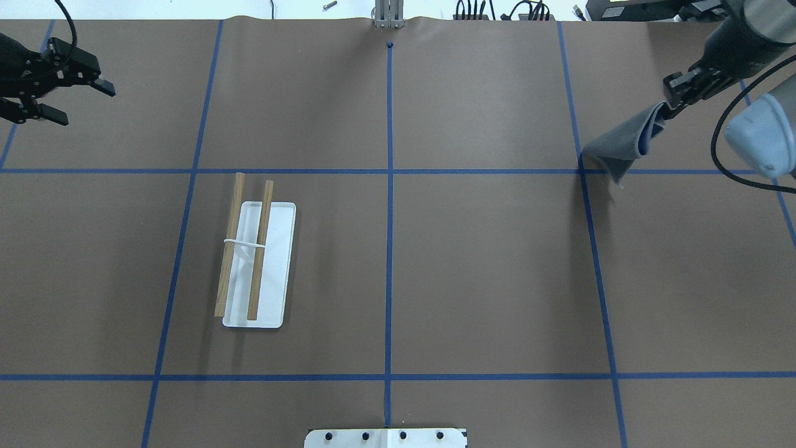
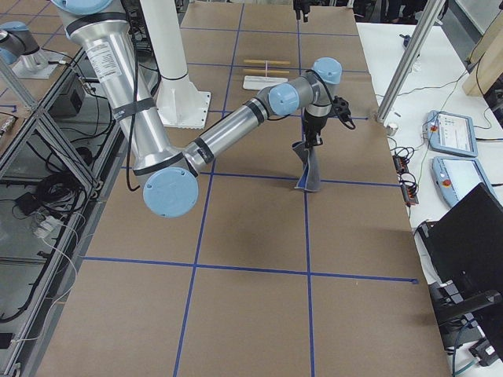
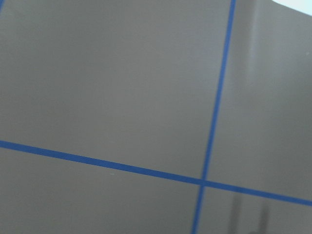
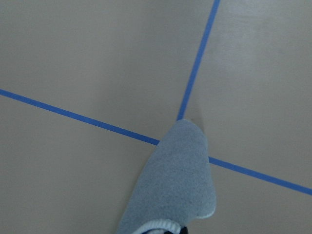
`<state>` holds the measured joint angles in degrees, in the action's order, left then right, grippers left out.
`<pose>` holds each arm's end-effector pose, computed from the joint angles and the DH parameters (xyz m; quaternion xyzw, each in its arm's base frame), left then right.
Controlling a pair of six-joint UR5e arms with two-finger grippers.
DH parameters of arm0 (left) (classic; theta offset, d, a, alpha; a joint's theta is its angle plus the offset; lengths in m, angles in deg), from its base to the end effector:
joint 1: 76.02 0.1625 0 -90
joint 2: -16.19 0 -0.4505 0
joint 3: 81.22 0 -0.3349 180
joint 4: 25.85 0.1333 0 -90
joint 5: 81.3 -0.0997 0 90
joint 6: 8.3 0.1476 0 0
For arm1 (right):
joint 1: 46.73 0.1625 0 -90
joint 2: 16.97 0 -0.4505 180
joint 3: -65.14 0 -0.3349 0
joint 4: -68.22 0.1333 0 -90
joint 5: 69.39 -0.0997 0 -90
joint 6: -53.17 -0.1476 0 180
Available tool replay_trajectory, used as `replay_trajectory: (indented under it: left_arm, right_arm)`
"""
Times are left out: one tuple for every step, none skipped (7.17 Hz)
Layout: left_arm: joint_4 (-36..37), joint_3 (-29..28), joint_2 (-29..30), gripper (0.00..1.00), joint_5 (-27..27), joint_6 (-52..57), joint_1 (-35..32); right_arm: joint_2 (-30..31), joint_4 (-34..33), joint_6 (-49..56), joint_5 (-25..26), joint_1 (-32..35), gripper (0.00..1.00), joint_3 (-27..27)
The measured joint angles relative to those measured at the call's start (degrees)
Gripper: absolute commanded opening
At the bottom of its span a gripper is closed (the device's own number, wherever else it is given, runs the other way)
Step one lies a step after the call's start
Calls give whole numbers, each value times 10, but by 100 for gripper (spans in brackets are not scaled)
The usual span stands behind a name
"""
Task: Hang towel on rack
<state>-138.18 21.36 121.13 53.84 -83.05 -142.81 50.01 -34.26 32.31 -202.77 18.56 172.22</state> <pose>0.1932 -0.5232 0.4340 -0.0072 0.5221 -0.2184 0.8244 -0.2094 -0.5315 0.4102 0.0655 -0.4168 -0.1185 0.8989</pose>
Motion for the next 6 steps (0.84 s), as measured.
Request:
replay_trajectory:
  left_arm:
    - [-31, 0, 5, 98, -1, -72, 13]
    - [-58, -1, 12, 99, -2, -146, 24]
    - [-72, -2, 28, 98, -3, -219, 33]
    - [-78, -3, 48, 98, -3, -287, 42]
    - [-80, -3, 70, 98, -4, -345, 52]
    - [-81, -2, 89, 98, -5, -392, 60]
  right_arm:
    - [-16, 0, -64, 1, -23, 0, 18]
    - [-33, 0, -119, 2, -41, 0, 28]
    - [-54, 1, -177, 5, -58, 0, 33]
    - [-78, 2, -238, 9, -73, 0, 34]
    - [-104, 2, -300, 21, -89, 0, 35]
    - [-130, 2, -367, 46, -108, 0, 36]
